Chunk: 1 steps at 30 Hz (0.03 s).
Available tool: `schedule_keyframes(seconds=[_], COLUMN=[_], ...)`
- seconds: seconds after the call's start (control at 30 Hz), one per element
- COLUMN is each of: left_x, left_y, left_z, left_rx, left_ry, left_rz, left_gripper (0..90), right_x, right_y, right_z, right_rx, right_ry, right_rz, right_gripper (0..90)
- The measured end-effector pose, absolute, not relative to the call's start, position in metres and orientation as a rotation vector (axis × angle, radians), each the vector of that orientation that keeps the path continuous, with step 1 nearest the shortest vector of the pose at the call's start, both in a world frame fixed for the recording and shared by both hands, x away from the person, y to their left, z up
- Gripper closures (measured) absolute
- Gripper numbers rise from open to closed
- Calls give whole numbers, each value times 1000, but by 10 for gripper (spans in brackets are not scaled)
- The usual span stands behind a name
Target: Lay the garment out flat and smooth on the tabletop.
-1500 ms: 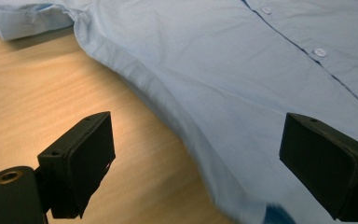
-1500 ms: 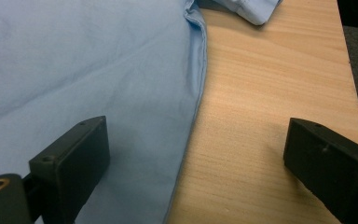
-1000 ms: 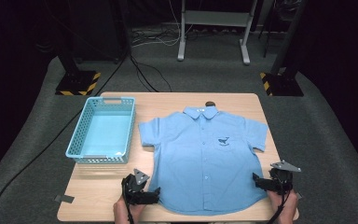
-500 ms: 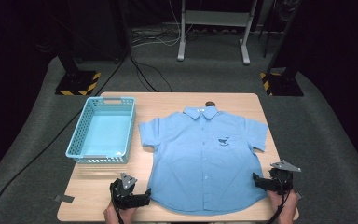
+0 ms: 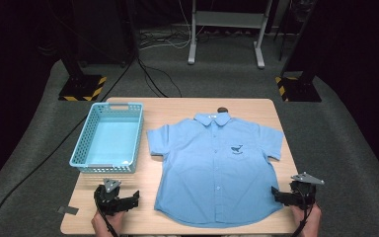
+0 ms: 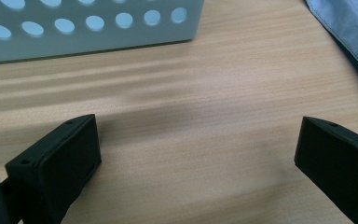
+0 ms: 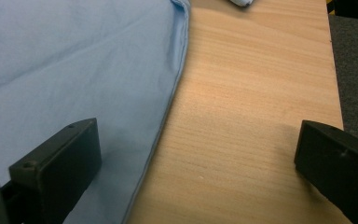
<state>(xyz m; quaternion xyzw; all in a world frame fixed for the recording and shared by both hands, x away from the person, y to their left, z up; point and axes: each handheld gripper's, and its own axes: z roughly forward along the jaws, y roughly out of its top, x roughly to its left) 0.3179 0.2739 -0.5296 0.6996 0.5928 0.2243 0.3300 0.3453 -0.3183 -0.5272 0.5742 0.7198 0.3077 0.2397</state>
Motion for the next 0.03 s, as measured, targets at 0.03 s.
schedule_keyframes(seconds=[0.03], left_x=[318], left_y=[273], left_z=[-530], left_rx=[1836], left_ry=[1556], left_rz=[593], left_gripper=[0], right_x=[345], right_y=[-318], right_z=[-527], right_rx=[1572], right_ry=[1970], right_rz=[842], right_gripper=[0])
